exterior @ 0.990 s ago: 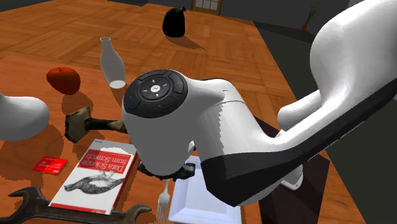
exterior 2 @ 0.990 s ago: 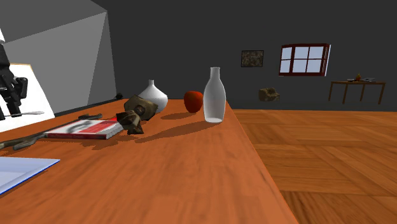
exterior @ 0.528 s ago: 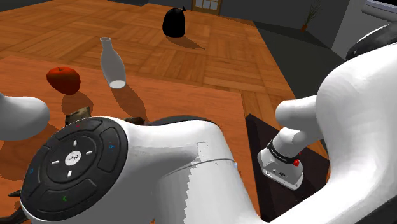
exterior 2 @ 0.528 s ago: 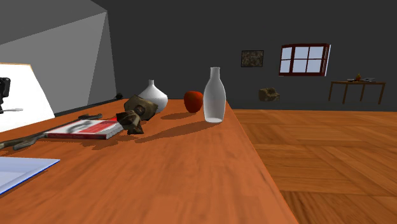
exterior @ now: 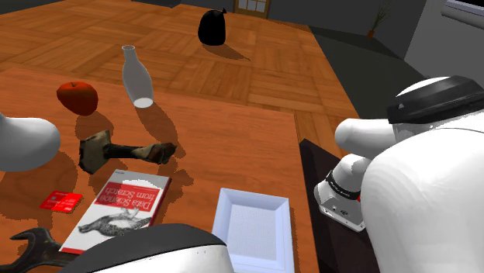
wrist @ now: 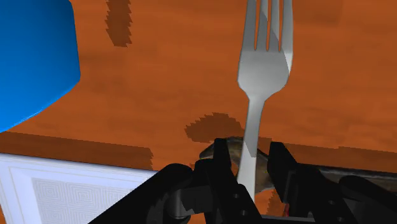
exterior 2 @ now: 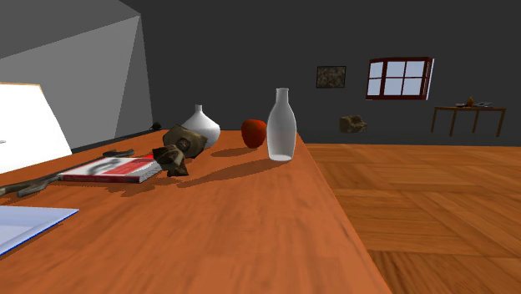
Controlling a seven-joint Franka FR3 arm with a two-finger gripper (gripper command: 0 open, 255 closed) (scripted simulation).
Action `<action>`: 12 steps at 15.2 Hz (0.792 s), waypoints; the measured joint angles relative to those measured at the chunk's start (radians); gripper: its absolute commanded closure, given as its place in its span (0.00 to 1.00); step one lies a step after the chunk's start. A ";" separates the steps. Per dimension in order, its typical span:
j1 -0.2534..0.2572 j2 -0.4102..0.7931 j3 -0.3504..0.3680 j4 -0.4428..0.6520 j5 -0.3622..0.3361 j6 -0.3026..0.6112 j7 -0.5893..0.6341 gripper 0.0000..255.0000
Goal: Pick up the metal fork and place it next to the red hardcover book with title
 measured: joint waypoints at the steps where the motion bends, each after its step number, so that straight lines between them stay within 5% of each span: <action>1: -0.007 -0.011 0.006 0.012 0.005 -0.001 0.003 1.00; 12: -0.007 -0.064 0.036 -0.054 0.041 0.104 -0.009 1.00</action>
